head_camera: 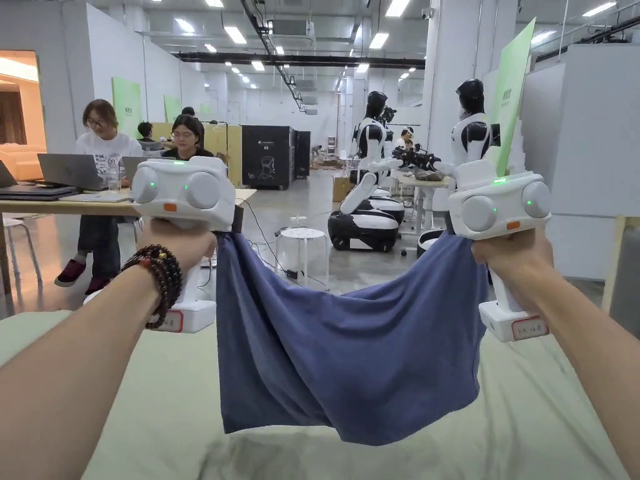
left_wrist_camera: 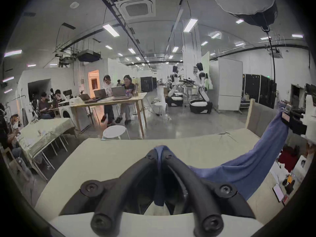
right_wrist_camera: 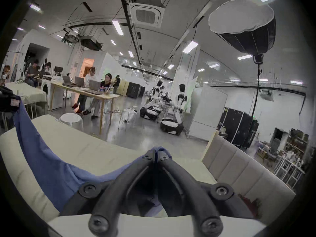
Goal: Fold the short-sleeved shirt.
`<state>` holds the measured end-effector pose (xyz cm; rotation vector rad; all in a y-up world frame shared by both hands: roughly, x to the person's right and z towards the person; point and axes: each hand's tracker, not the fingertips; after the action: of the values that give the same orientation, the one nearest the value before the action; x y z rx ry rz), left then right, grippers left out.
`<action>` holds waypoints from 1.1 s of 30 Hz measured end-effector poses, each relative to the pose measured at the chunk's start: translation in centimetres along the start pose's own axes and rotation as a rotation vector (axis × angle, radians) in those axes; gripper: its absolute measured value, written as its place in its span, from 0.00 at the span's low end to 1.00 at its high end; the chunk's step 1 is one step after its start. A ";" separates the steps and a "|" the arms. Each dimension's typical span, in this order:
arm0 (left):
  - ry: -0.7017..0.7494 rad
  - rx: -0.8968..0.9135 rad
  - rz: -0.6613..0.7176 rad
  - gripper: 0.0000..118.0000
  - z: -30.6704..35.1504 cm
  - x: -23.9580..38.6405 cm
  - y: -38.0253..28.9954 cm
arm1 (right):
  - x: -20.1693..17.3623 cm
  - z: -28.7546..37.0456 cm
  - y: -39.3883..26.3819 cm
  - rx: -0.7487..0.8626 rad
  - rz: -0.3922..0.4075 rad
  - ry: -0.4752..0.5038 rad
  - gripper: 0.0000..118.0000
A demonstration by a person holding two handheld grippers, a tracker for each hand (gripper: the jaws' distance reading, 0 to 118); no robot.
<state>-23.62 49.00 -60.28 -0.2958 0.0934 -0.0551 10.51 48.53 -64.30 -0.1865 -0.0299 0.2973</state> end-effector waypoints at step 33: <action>0.009 -0.078 -0.010 0.02 -8.1 -0.7 -9.5 | 0.4 -7.8 -11.3 -0.190 -0.098 0.010 0.01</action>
<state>-25.46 37.62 -65.14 -0.3738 0.1035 -0.0631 14.62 36.63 -69.85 -0.3743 -0.0572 0.1957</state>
